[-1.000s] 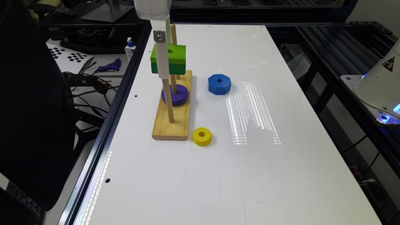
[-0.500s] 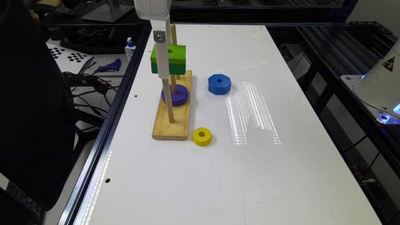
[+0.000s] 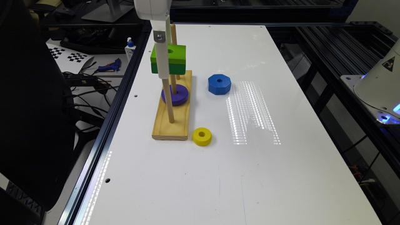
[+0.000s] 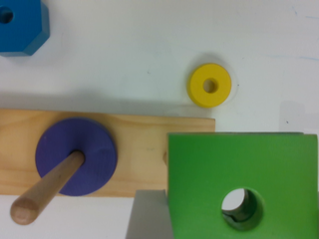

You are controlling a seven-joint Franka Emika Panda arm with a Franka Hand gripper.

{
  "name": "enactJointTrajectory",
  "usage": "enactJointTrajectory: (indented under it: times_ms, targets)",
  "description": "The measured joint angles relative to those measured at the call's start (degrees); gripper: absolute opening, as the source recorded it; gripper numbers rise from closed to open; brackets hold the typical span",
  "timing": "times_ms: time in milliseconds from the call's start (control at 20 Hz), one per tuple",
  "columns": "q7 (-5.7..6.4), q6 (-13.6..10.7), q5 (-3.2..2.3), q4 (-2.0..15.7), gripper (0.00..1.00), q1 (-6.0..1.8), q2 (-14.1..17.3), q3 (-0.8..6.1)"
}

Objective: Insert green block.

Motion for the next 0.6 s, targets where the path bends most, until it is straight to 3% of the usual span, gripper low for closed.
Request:
enactJointTrajectory:
  times_ms: [150,600]
  targets:
    - [-0.03,0.0,-0.23,0.00,0.00,-0.38,0.0,-0.21]
    - [-0.03,0.0,-0.29,0.00,0.00,-0.42,0.0,-0.36]
